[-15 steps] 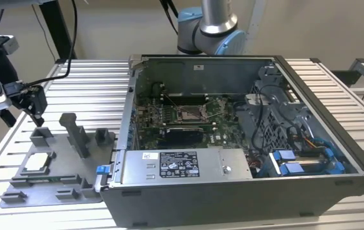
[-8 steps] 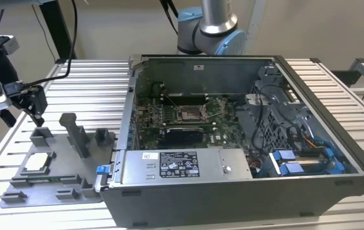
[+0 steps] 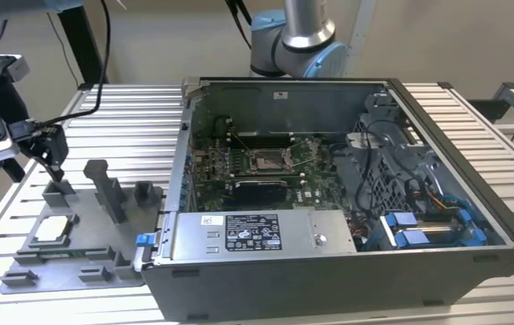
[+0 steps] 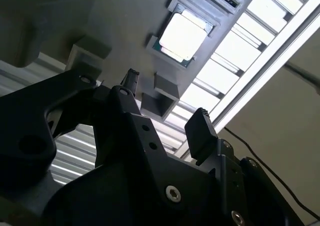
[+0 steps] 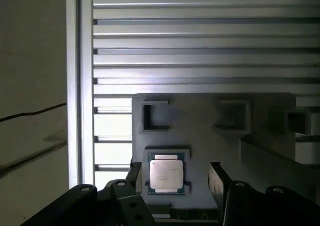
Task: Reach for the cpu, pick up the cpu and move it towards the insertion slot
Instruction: 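Pick up the cpu and move it towards the insertion slot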
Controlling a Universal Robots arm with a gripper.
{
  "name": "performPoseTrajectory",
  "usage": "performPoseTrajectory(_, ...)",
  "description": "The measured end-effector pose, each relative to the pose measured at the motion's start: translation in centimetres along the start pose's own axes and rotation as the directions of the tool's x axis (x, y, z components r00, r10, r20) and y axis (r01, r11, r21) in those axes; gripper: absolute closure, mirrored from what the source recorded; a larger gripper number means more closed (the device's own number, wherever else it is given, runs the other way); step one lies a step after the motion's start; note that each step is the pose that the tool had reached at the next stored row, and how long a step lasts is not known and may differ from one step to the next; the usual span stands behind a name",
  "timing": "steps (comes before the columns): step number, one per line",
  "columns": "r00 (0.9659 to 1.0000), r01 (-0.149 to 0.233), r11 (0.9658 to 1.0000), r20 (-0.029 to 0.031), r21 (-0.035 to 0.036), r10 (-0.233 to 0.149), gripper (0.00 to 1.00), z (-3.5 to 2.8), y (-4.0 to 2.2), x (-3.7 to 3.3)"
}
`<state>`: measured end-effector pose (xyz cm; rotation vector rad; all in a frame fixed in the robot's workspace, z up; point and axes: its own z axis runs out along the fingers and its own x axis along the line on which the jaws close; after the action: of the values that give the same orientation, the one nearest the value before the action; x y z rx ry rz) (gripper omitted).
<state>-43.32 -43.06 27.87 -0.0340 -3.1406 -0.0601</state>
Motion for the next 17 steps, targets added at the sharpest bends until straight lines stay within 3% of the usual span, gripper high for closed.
performPoseTrajectory(17, 1.0000, 0.000, 1.0000, -0.0013, 0.0000, 0.000, 0.00, 2.77, -0.10, 0.00)
